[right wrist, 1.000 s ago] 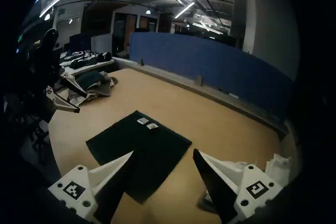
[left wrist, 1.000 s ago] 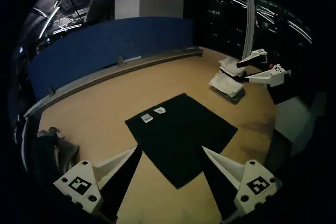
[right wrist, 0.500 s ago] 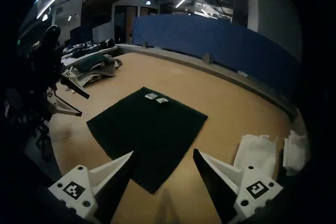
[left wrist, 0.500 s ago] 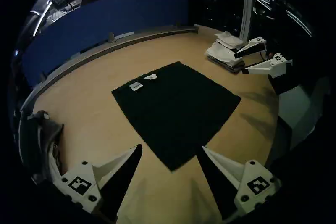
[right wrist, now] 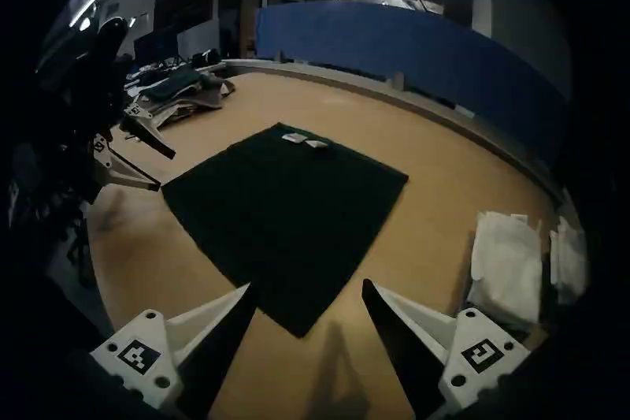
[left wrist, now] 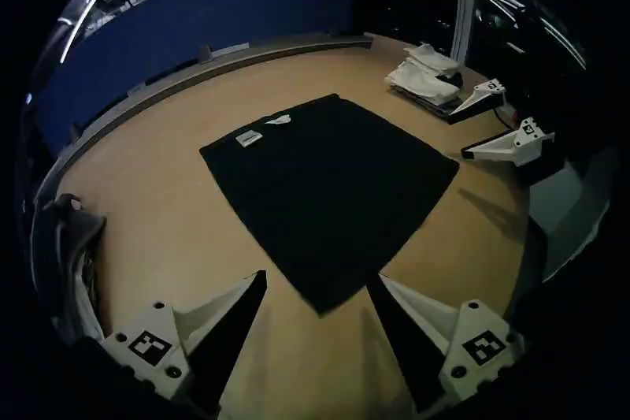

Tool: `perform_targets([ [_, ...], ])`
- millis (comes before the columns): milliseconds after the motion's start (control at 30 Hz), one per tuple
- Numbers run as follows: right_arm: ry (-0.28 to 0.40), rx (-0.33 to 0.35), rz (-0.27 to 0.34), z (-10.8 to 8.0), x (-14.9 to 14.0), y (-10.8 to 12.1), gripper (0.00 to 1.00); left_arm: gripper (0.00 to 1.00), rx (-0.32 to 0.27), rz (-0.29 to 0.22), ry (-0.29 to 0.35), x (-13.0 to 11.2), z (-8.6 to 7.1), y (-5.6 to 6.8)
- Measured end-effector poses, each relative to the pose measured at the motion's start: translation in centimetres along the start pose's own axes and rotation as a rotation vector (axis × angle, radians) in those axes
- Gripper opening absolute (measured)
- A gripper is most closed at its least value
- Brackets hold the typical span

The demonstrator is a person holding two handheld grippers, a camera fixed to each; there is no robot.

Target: Fold towel

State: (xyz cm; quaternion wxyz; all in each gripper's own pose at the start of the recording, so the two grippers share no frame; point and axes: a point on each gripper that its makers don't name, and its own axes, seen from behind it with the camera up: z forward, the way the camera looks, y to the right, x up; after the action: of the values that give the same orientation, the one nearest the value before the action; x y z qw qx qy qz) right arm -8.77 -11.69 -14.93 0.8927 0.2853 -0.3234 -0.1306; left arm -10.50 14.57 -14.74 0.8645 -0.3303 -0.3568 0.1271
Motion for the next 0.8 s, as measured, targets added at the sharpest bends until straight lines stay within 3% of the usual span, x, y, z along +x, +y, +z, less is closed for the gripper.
perform_targets([
  [267,-0.011,-0.001,-0.001,0.3,-0.7,-0.1,0.99,0.94,-0.003,0.004,-0.003,-0.2,0.2,0.2],
  [400,-0.033,0.014,-0.003,0.4,-1.4,-0.4,0.92,0.94,-0.008,0.005,-0.010,-0.4,0.2,0.4],
  [800,-0.068,0.028,0.010,0.5,-3.2,-0.7,0.90,0.94,-0.021,-0.003,-0.035,-1.6,0.5,1.4],
])
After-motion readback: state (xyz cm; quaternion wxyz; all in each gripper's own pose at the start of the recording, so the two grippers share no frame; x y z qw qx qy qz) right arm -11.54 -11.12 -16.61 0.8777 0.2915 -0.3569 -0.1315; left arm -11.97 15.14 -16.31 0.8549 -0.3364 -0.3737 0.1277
